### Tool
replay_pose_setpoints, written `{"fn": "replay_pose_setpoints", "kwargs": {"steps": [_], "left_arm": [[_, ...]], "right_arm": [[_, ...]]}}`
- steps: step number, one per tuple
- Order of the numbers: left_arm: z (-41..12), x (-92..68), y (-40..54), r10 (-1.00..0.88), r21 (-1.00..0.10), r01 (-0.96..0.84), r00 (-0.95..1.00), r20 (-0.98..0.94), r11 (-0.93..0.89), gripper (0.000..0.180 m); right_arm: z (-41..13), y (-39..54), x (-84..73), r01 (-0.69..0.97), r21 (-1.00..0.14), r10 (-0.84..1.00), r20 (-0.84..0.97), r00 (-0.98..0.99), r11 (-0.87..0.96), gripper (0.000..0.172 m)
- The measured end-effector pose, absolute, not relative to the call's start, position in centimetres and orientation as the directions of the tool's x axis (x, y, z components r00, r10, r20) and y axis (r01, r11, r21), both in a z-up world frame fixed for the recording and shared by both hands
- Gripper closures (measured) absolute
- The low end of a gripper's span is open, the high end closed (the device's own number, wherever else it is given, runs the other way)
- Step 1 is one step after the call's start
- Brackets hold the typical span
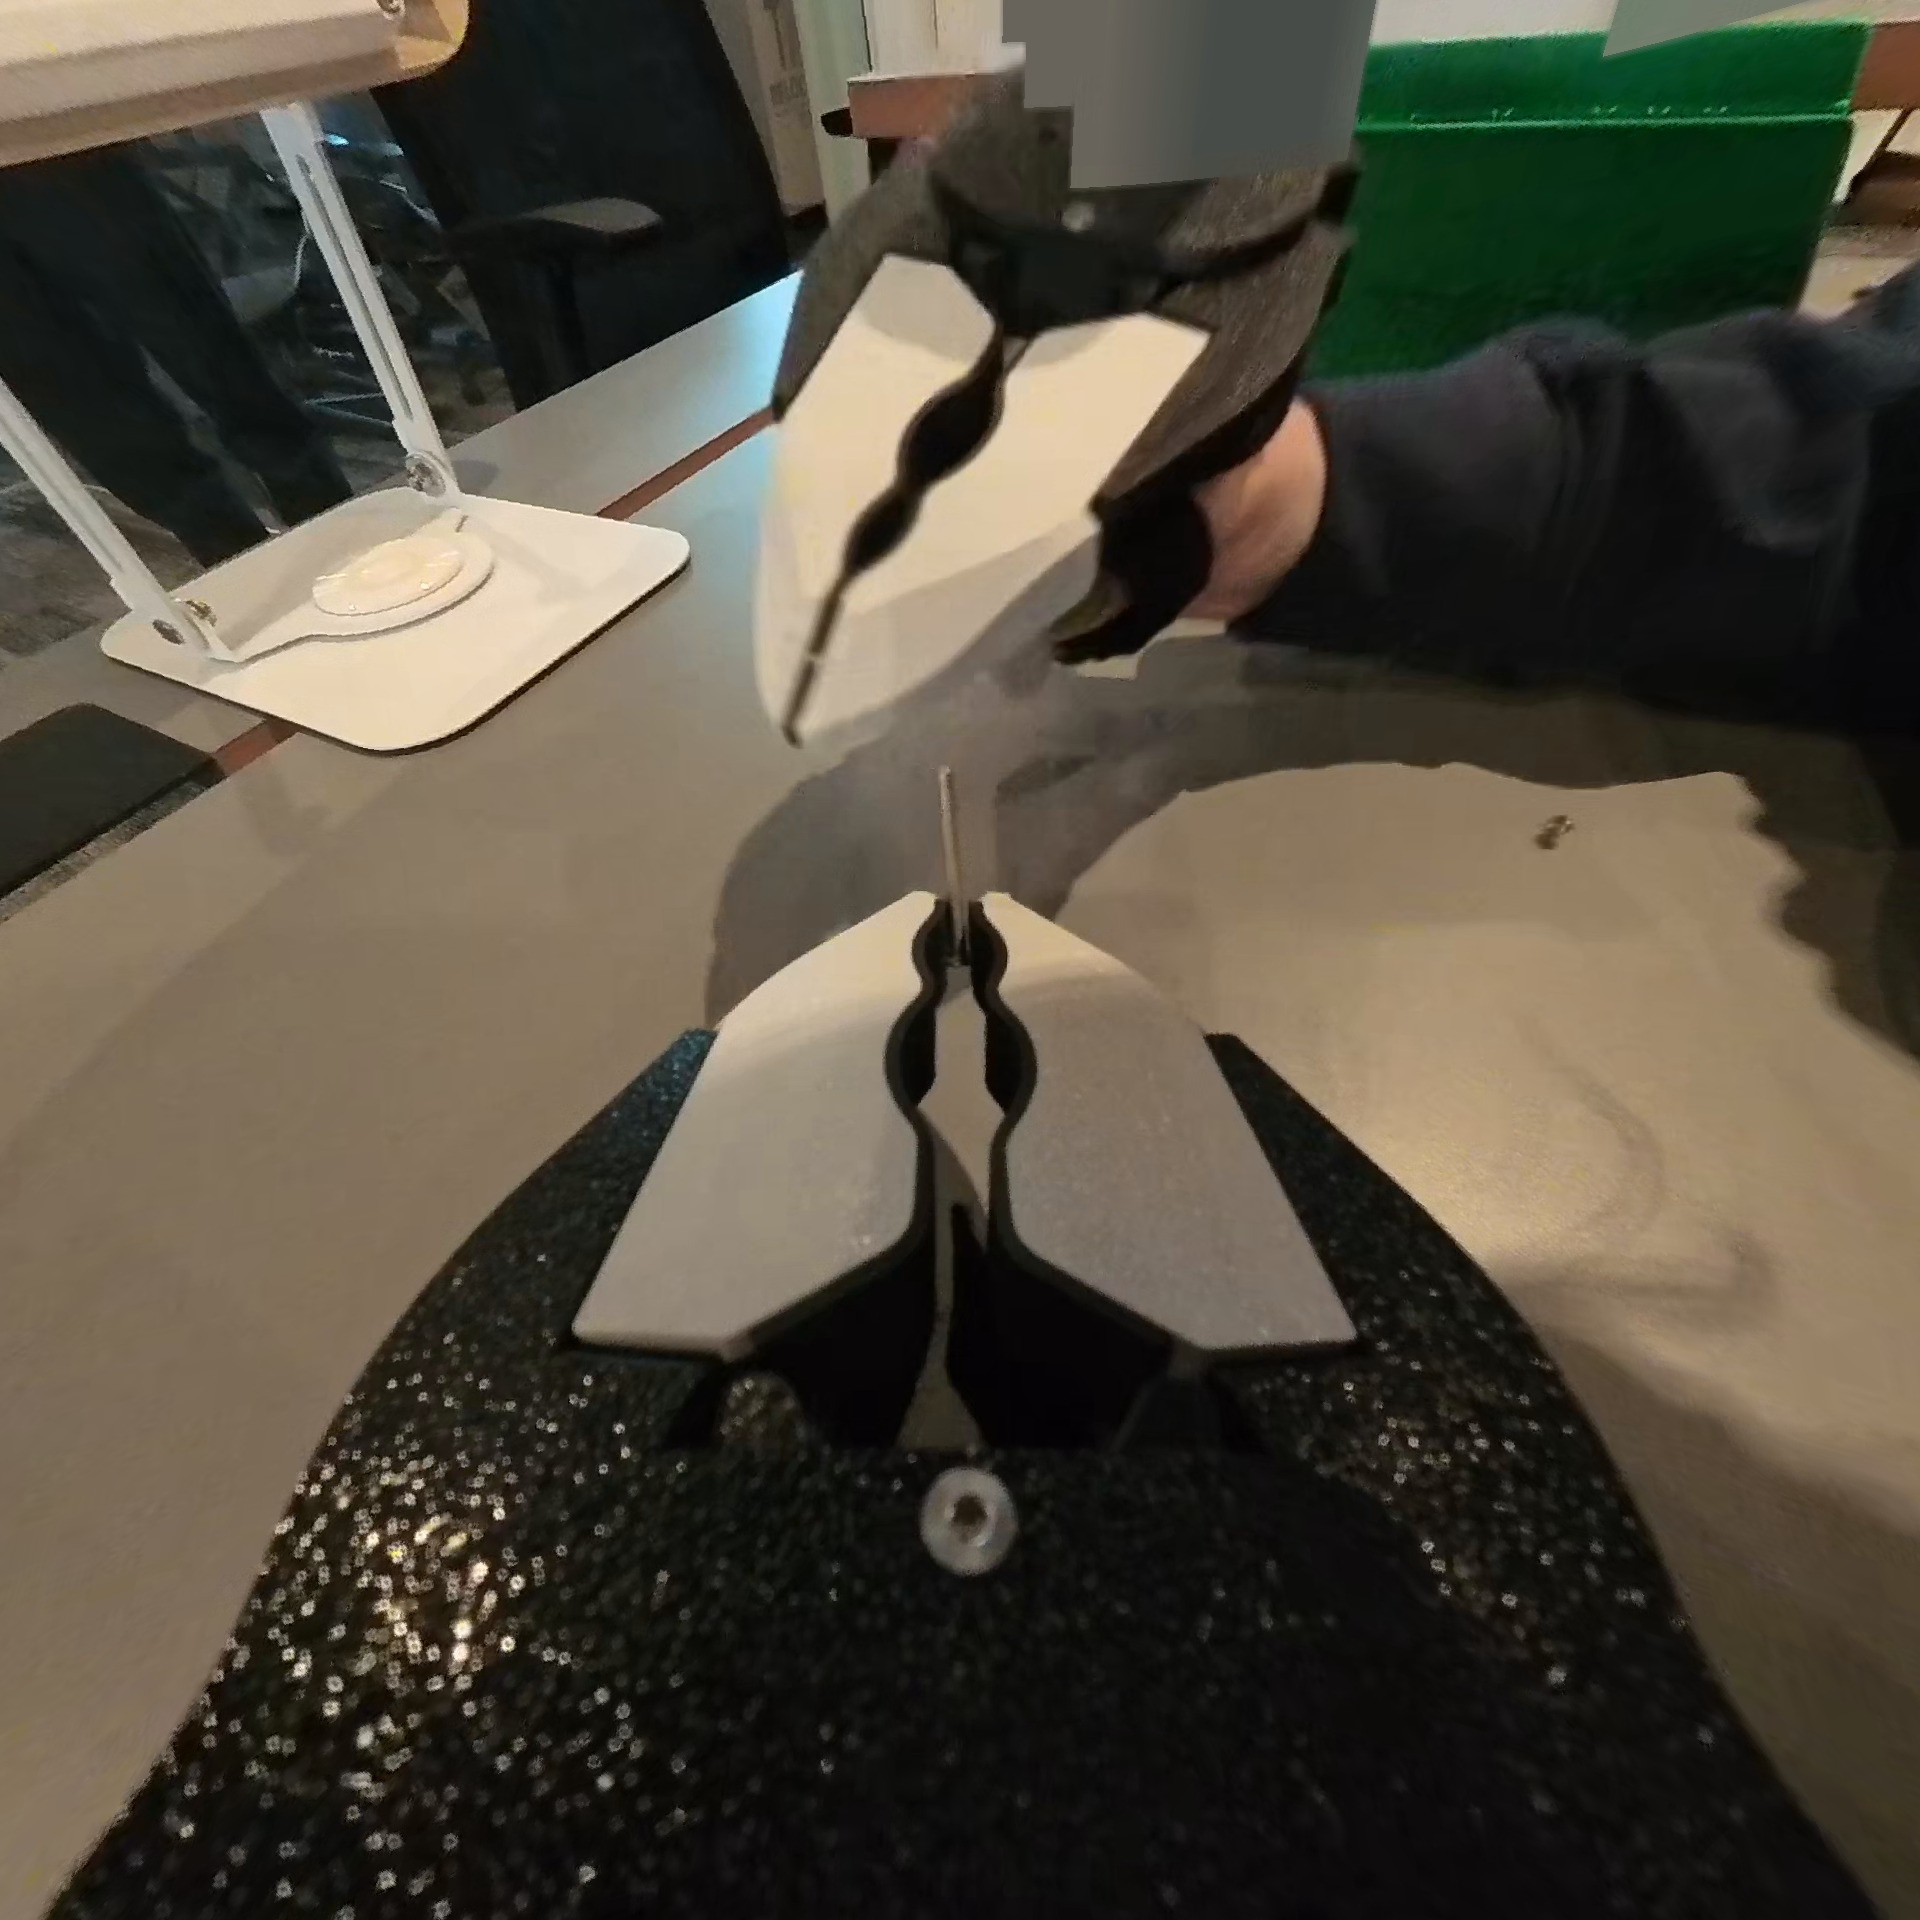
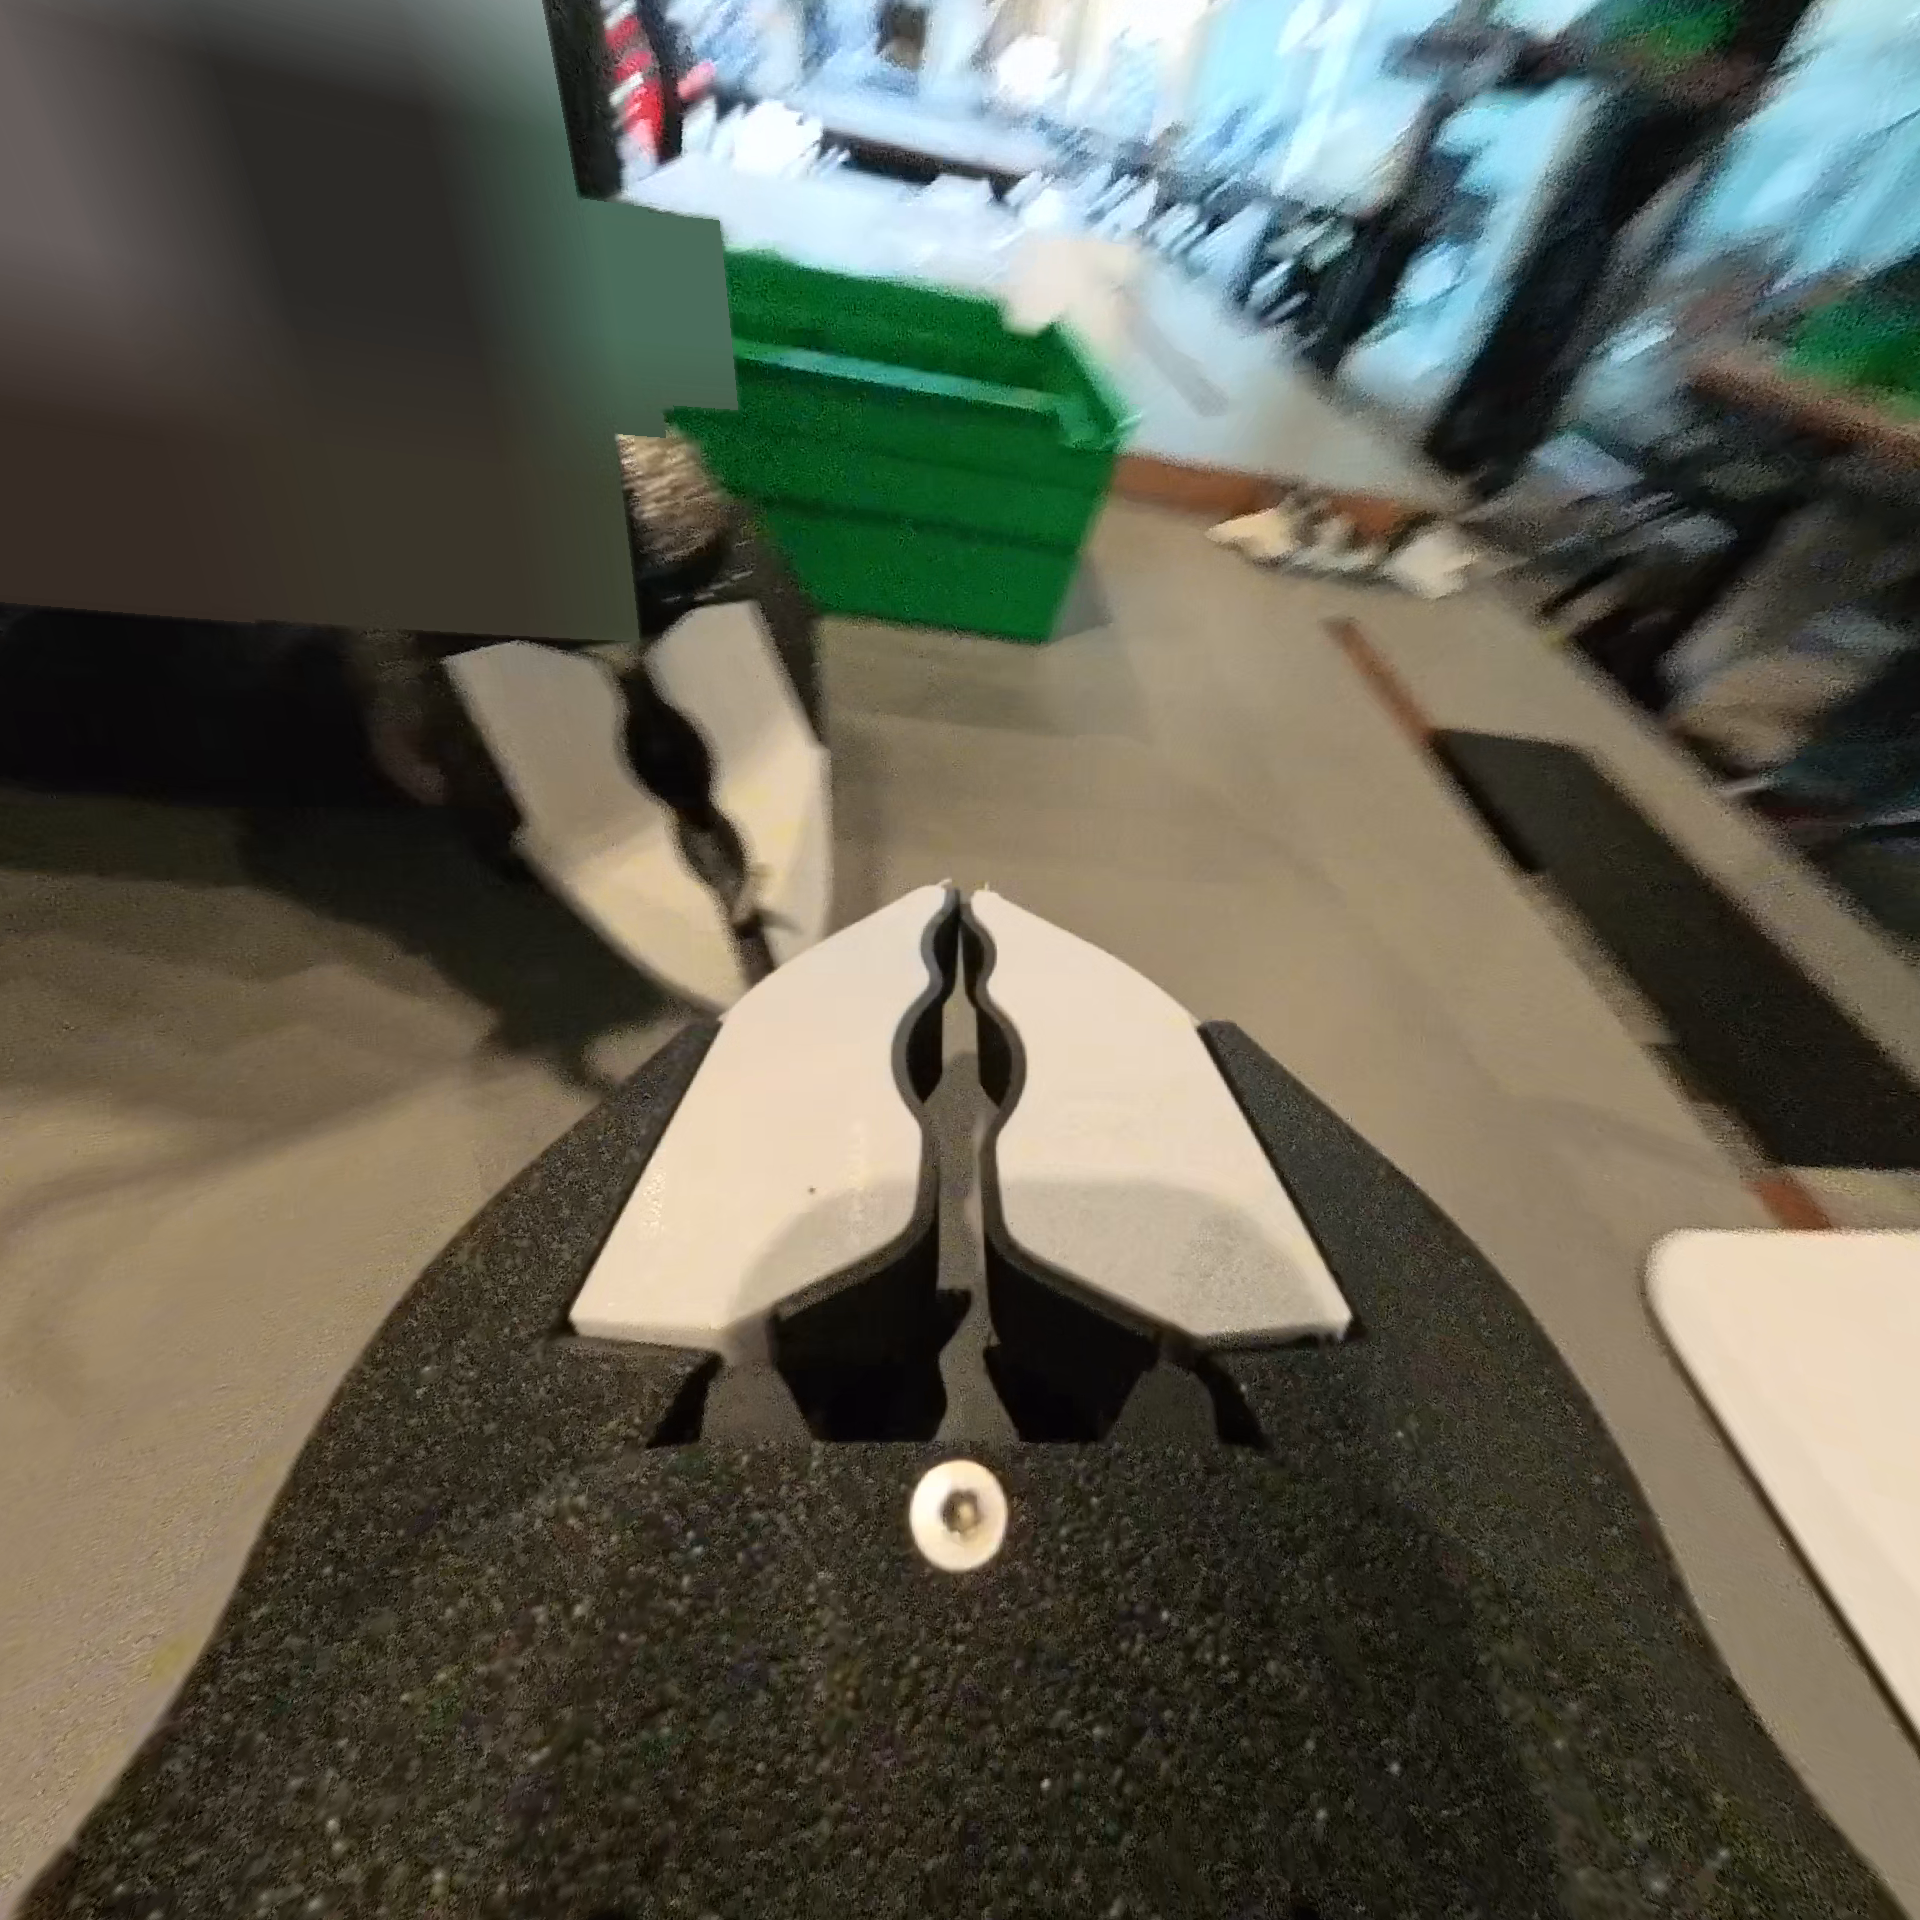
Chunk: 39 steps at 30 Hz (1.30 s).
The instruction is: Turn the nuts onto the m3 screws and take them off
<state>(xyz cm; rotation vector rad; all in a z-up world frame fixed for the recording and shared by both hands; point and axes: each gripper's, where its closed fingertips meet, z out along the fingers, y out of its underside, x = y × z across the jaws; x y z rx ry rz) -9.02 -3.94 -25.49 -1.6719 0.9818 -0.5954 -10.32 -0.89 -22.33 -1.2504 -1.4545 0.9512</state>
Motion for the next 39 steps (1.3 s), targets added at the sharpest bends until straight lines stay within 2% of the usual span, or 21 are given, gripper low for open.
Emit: {"fn": "replay_pose_setpoints", "kwargs": {"steps": [2, 4, 12, 15, 20, 23, 27, 30, 32, 39], "left_arm": [[-25.4, -9.1, -3.9, -0.835, -0.946, -0.308, 0.543, -0.086, -0.103, 0.177], [-25.4, -9.1, -3.8, -0.832, -0.947, -0.307, 0.547, -0.09, -0.099, 0.177], [-25.1, -9.0, -3.8, -0.831, -0.952, -0.299, 0.545, -0.112, -0.068, 0.177], [-24.7, -9.0, -3.9, -0.831, -0.959, -0.279, 0.546, -0.108, -0.058, 0.177], [-24.5, -9.0, -4.0, -0.837, -0.963, -0.266, 0.537, -0.107, -0.048, 0.177], [-24.4, -8.7, -4.3, -0.843, -0.965, -0.261, 0.526, -0.11, -0.037, 0.177], [-24.1, -8.1, -4.8, -0.858, -0.969, -0.245, 0.502, -0.105, -0.025, 0.177], [-24.0, -7.5, -5.5, -0.874, -0.971, -0.239, 0.474, -0.105, -0.012, 0.177], [-24.0, -7.1, -5.9, -0.885, -0.97, -0.242, 0.453, -0.111, -0.002, 0.177], [-24.1, -6.1, -7.0, -0.907, -0.969, -0.248, 0.403, -0.121, 0.019, 0.177]], "right_arm": [[-22.3, 0.8, -9.8, 0.167, -0.967, 0.966, 0.218, 0.139, 0.194, 0.172], [-22.7, 2.0, -9.0, 0.178, -0.956, 0.936, 0.27, 0.228, 0.232, 0.172], [-19.6, 2.7, -6.3, 0.122, -0.954, 0.869, 0.301, 0.394, 0.275, 0.172], [-18.7, -0.1, -4.3, 0.103, -0.981, 0.916, 0.193, 0.353, 0.167, 0.165], [-22.8, -7.1, 1.0, 0.286, -0.958, 0.954, 0.063, 0.292, -0.024, 0.147], [-24.7, -10.2, 4.0, 0.314, -0.943, 0.944, -0.004, 0.33, -0.113, 0.14], [-25.1, -11.6, 6.3, 0.33, -0.944, 0.911, 0.115, 0.395, -0.024, 0.134], [-25.9, -12.2, 6.8, 0.412, -0.91, 0.912, 0.211, 0.351, 0.052, 0.131], [-27.0, -12.7, 6.8, 0.458, -0.889, 0.937, 0.169, 0.305, 0.011, 0.128], [-29.1, -13.5, 6.7, 0.561, -0.825, 0.975, 0.061, 0.215, -0.072, 0.13]]}}
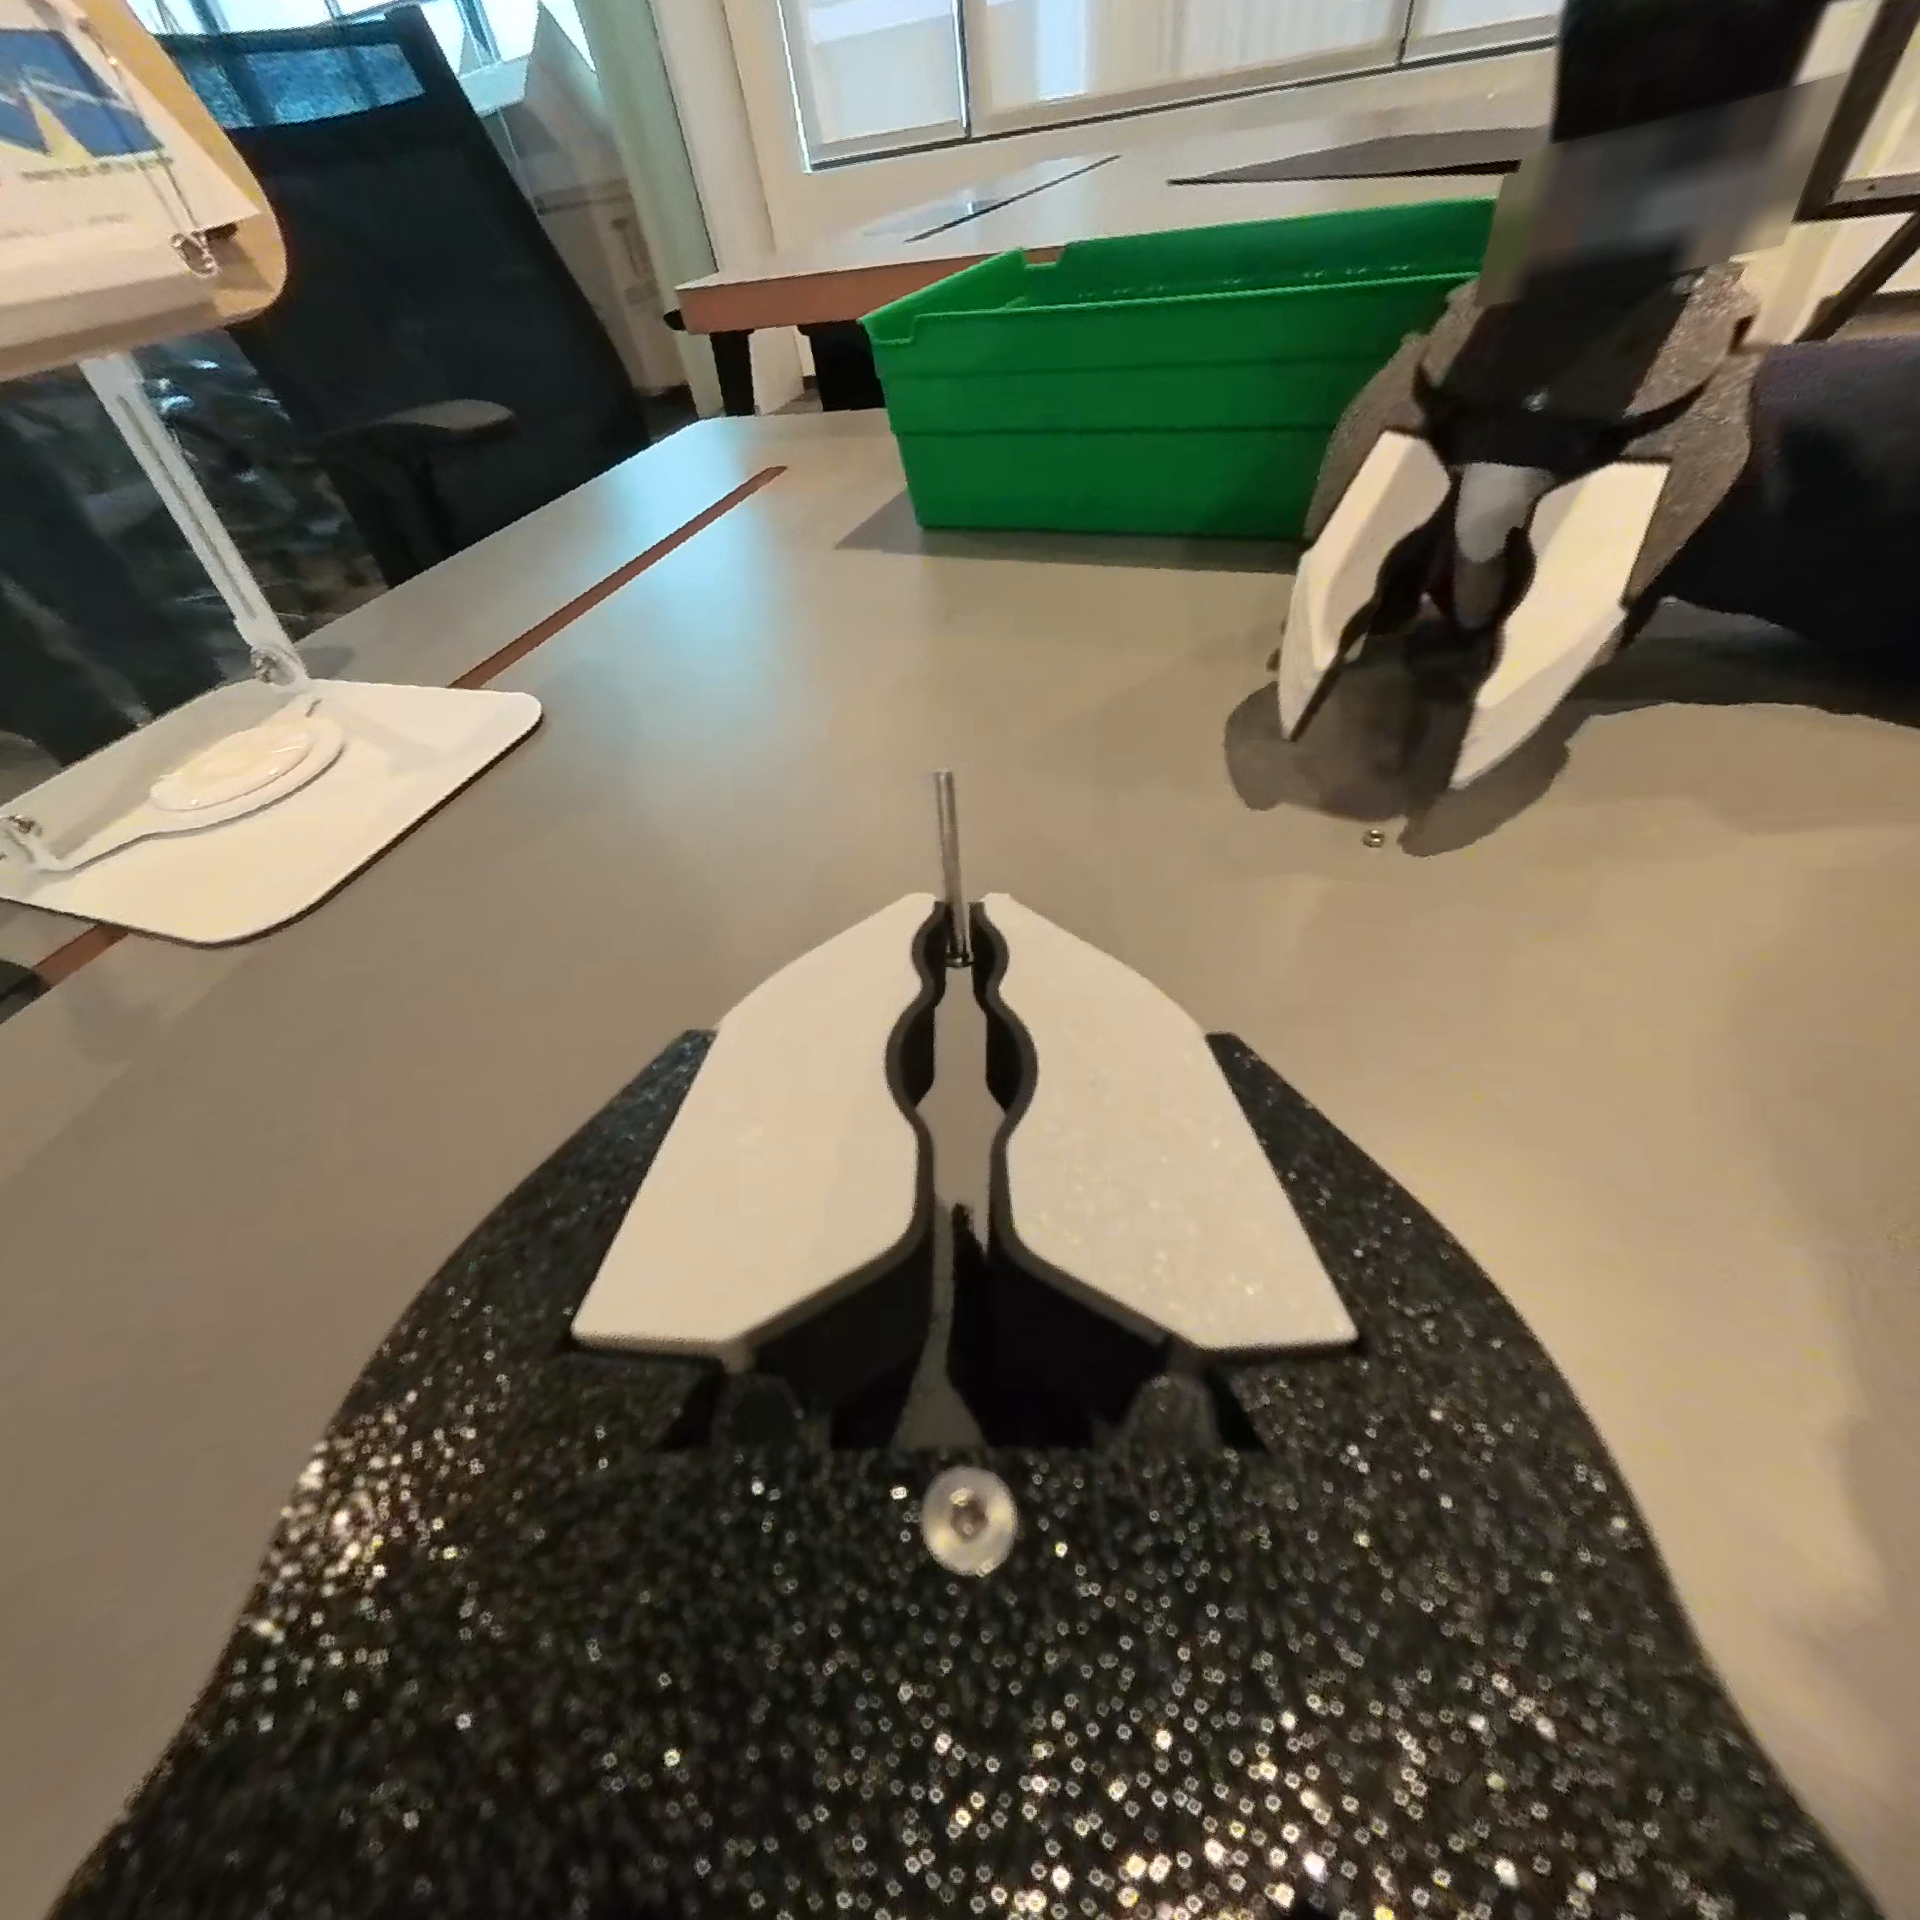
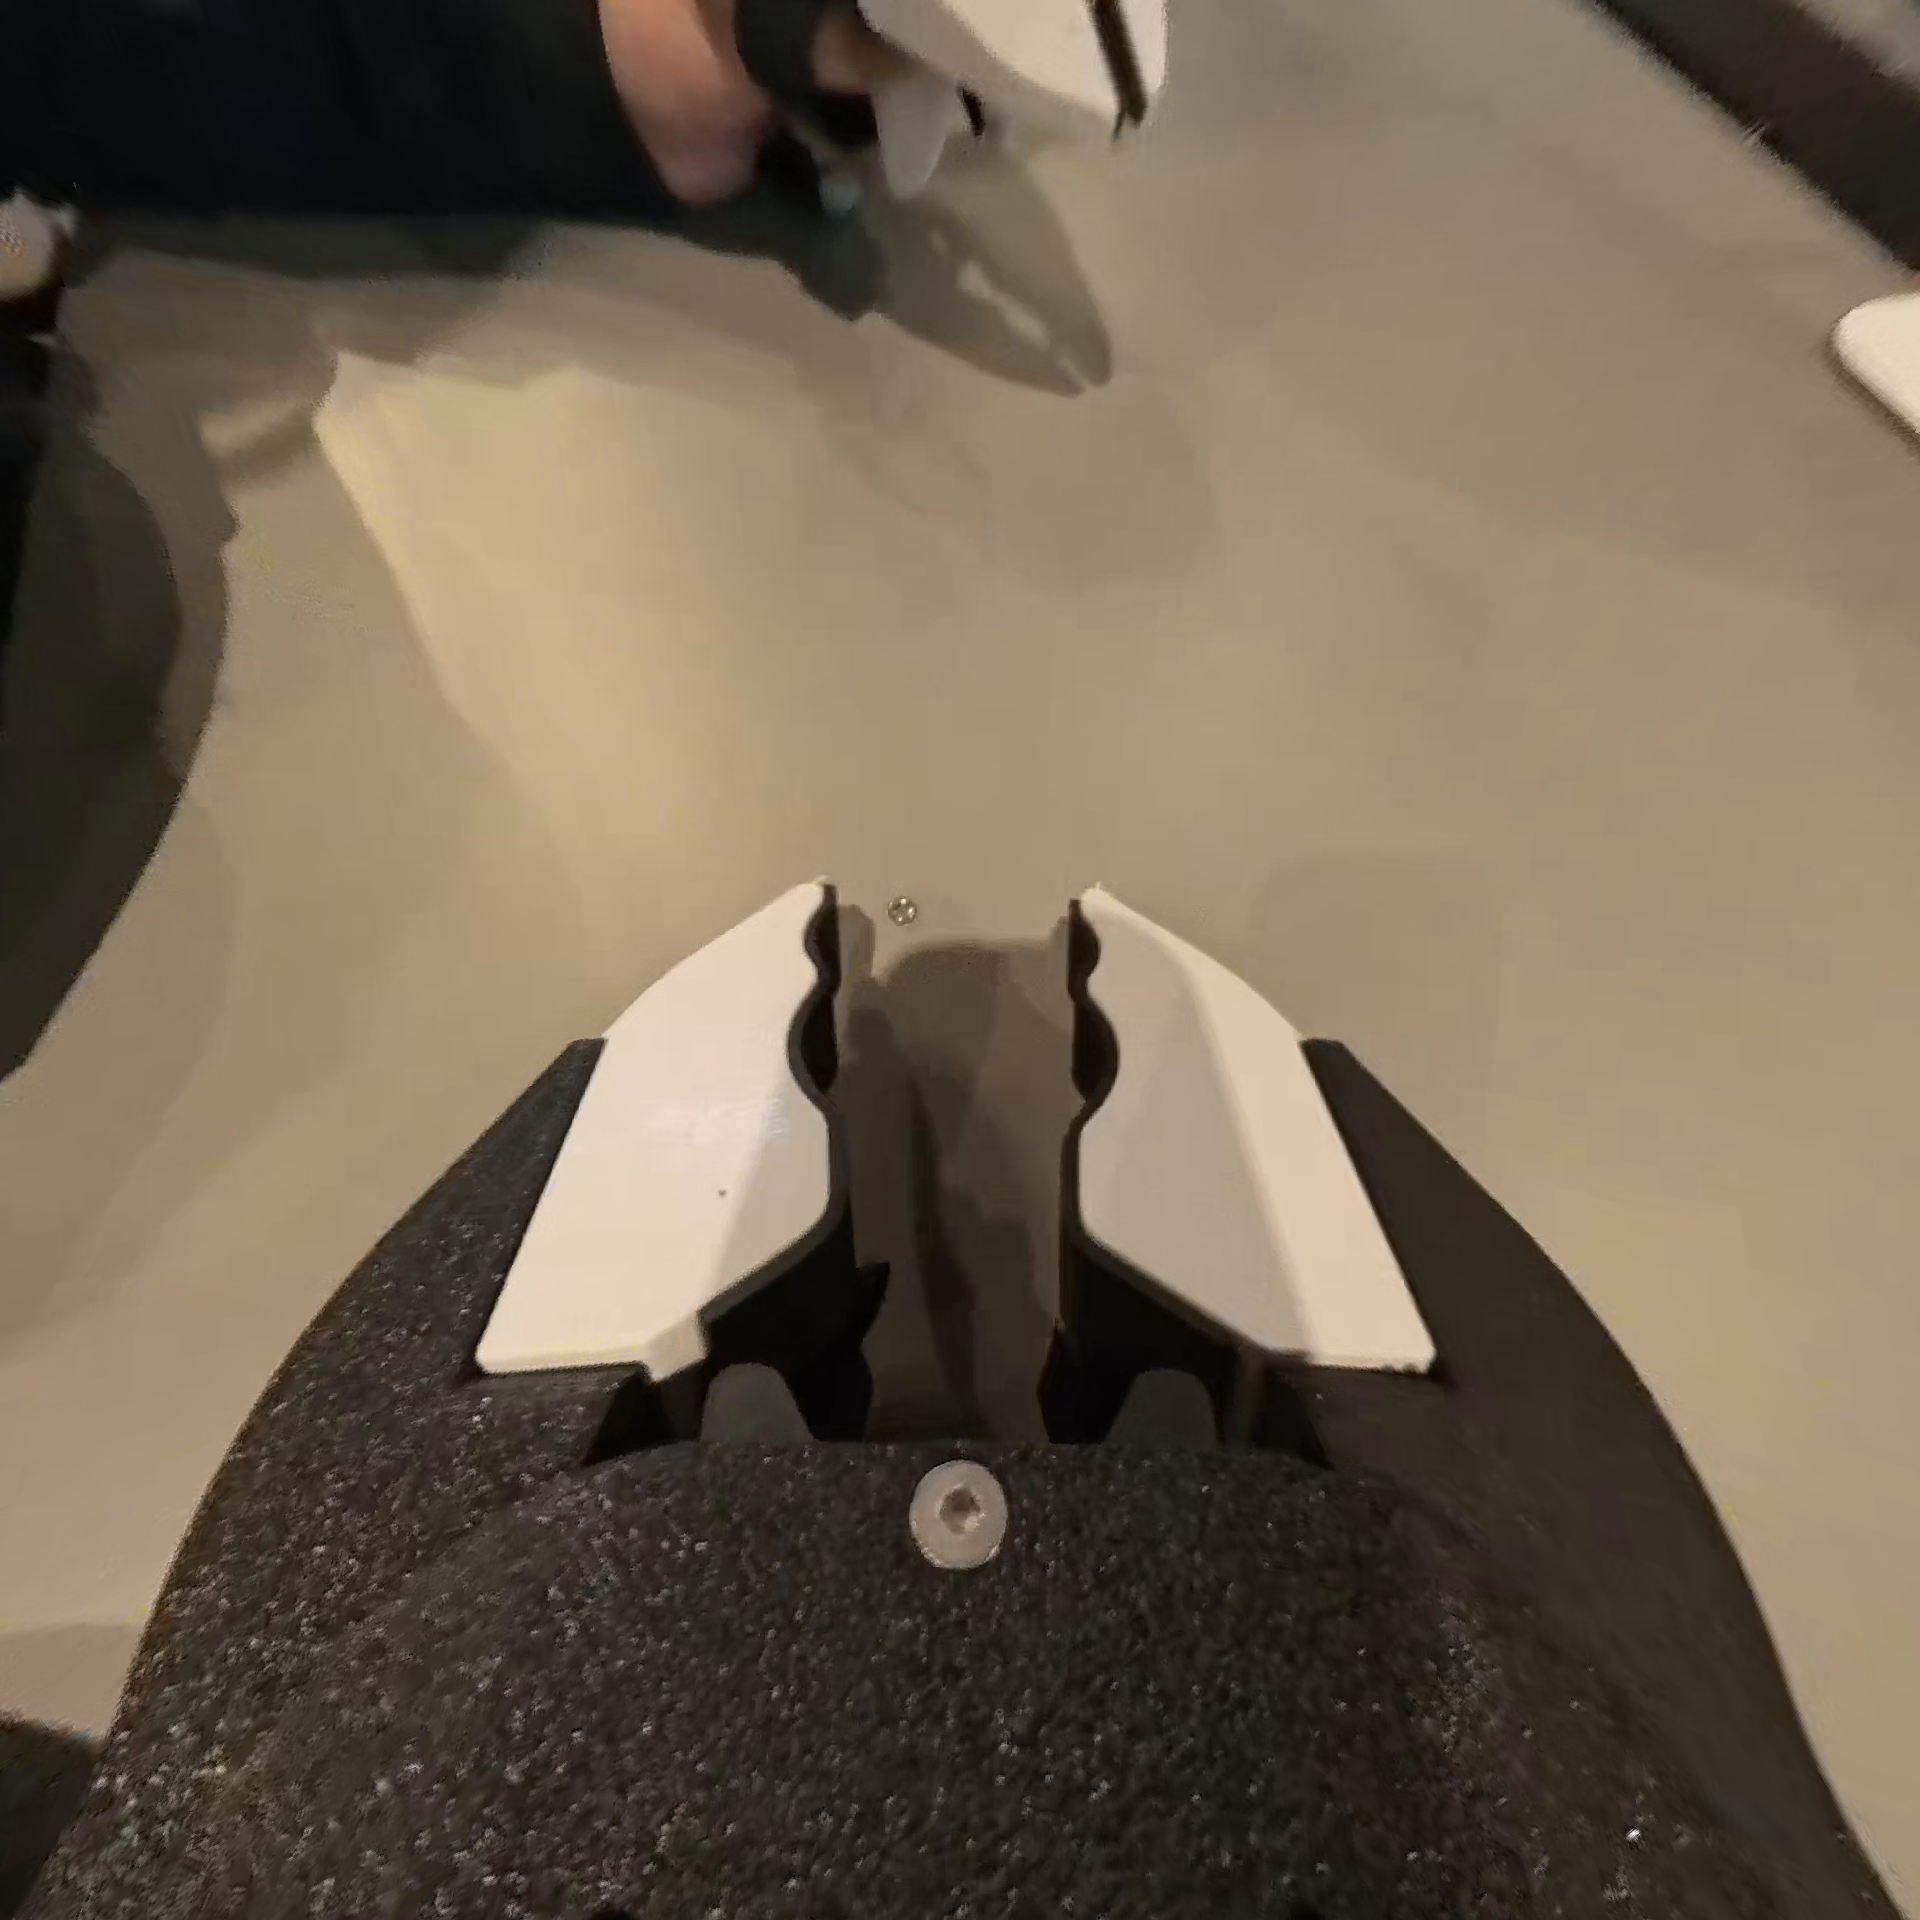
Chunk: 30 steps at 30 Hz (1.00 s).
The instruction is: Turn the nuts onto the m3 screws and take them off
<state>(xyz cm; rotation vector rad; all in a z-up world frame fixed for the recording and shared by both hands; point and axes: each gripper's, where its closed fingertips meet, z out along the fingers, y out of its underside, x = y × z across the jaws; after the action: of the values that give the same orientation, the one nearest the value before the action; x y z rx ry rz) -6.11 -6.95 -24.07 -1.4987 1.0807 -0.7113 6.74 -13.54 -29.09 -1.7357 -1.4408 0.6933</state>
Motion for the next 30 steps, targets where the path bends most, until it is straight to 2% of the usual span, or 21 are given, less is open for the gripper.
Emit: {"fn": "replay_pose_setpoints", "kwargs": {"steps": [7, 14, 30], "left_arm": [[-23.9, -6.0, -7.1, -0.911, -0.972, -0.234, 0.398, -0.107, 0.012, 0.177], [-23.9, -6.0, -7.1, -0.913, -0.973, -0.229, 0.395, -0.099, 0.006, 0.177], [-24.1, -5.9, -7.2, -0.916, -0.971, -0.239, 0.388, -0.101, 0.005, 0.177]], "right_arm": [[-30.4, -14.6, 6.4, 0.633, -0.77, 0.988, 0.029, 0.153, -0.076, 0.152], [-30.9, -14.4, 6.3, 0.653, -0.748, 0.988, -0.021, 0.154, -0.118, 0.161], [-31.0, -14.2, 5.7, 0.668, -0.743, 0.99, 0.059, 0.127, -0.042, 0.165]]}}
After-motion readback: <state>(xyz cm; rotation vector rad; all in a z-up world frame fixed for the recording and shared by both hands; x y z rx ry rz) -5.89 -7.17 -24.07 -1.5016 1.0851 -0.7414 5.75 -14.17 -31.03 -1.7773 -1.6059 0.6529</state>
